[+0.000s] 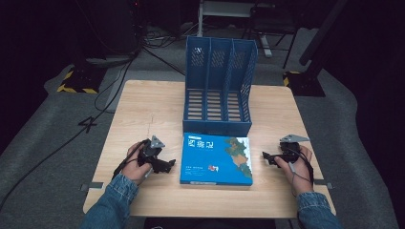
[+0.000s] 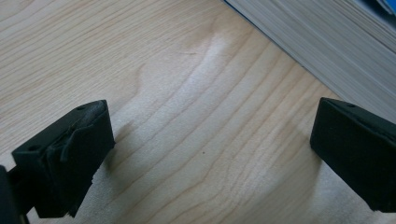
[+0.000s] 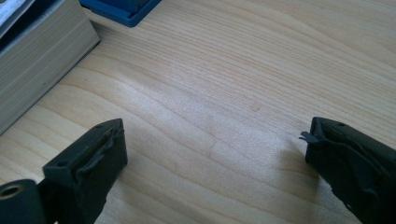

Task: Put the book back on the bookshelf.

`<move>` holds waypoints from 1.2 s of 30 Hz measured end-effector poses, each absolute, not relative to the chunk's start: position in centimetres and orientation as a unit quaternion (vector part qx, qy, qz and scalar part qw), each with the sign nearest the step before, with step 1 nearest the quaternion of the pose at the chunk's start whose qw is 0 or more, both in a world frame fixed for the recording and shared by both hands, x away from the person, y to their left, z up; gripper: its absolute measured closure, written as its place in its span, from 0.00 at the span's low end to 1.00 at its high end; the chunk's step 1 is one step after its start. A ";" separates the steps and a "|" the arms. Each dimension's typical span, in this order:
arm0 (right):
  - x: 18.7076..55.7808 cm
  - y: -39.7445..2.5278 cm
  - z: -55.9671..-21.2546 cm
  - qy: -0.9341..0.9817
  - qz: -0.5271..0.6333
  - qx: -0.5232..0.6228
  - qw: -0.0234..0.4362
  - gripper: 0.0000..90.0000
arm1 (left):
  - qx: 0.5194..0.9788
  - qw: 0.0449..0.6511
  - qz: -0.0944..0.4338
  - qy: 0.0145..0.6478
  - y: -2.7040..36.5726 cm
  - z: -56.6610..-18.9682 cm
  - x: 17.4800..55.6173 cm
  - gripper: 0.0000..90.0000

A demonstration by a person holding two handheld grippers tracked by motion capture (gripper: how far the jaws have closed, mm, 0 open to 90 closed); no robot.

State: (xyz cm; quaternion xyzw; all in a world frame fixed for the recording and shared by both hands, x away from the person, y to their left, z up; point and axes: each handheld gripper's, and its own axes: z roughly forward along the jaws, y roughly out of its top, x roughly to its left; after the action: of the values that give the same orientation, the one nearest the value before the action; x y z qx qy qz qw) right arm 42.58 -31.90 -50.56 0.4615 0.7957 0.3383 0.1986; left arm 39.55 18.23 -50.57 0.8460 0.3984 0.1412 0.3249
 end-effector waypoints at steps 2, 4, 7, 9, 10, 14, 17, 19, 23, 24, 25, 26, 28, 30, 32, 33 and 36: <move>42.6 -31.9 -50.6 0.796 0.338 0.462 0.199 0.06 | 0.846 0.326 0.139 0.397 18.2 -50.6 39.6 0.00; 42.6 -31.9 -50.6 0.795 0.338 0.462 0.199 0.06 | 0.847 0.325 0.141 0.396 18.3 -50.6 39.5 0.00; 42.6 -31.9 -50.6 0.795 0.338 0.463 0.199 0.06 | 0.847 0.323 0.143 0.396 18.3 -50.6 39.5 0.00; 42.6 -31.9 -50.6 0.794 0.338 0.464 0.199 0.06 | 0.847 0.323 0.143 0.397 18.3 -50.6 39.5 0.00; 42.6 -31.9 -50.6 0.794 0.338 0.464 0.199 0.06 | 0.847 0.323 0.143 0.397 18.3 -50.6 39.5 0.00; 42.5 -31.8 -50.6 0.794 0.337 0.465 0.201 0.06 | 0.839 0.329 0.146 0.407 18.3 -50.5 39.5 0.03; 42.5 -31.8 -50.6 0.793 0.337 0.466 0.200 0.06 | 0.834 0.333 0.152 0.412 18.6 -50.1 39.5 0.24; 42.5 -31.8 -50.6 0.794 0.337 0.465 0.200 0.06 | 0.830 0.337 0.153 0.418 18.7 -49.7 39.5 0.27; 42.4 -31.7 -50.6 0.792 0.336 0.468 0.202 0.06 | 0.812 0.368 0.150 0.428 18.5 -48.7 39.1 0.34; 42.4 -31.7 -50.6 0.792 0.335 0.468 0.203 0.06 | 0.809 0.374 0.146 0.429 18.4 -48.3 39.0 0.35; 42.4 -31.7 -50.6 0.792 0.335 0.468 0.203 0.06 | 0.807 0.379 0.144 0.429 18.2 -48.0 38.9 0.35; 42.4 -31.7 -50.6 0.792 0.336 0.468 0.202 0.06 | 0.806 0.384 0.142 0.427 18.0 -47.6 38.8 0.36; 42.3 -31.7 -50.5 0.792 0.337 0.468 0.203 0.08 | 0.803 0.395 0.141 0.423 17.4 -46.8 38.5 0.36; 42.2 -31.6 -50.5 0.791 0.339 0.468 0.204 0.09 | 0.806 0.399 0.142 0.414 16.9 -46.3 38.4 0.37; 42.0 -31.6 -50.5 0.791 0.338 0.468 0.203 0.12 | 0.805 0.407 0.137 0.409 16.1 -46.0 38.1 0.37; 42.0 -31.6 -50.4 0.792 0.337 0.467 0.201 0.14 | 0.807 0.406 0.139 0.405 15.9 -45.9 38.1 0.37; 41.9 -31.5 -50.2 0.796 0.333 0.465 0.197 0.19 | 0.808 0.408 0.138 0.401 15.4 -45.7 37.9 0.36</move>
State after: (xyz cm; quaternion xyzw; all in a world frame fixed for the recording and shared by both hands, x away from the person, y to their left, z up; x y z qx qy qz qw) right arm 41.86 -31.50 -50.16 0.4650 0.7962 0.3330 0.1973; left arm 37.95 15.35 -45.72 0.8084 0.4011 0.1381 0.4081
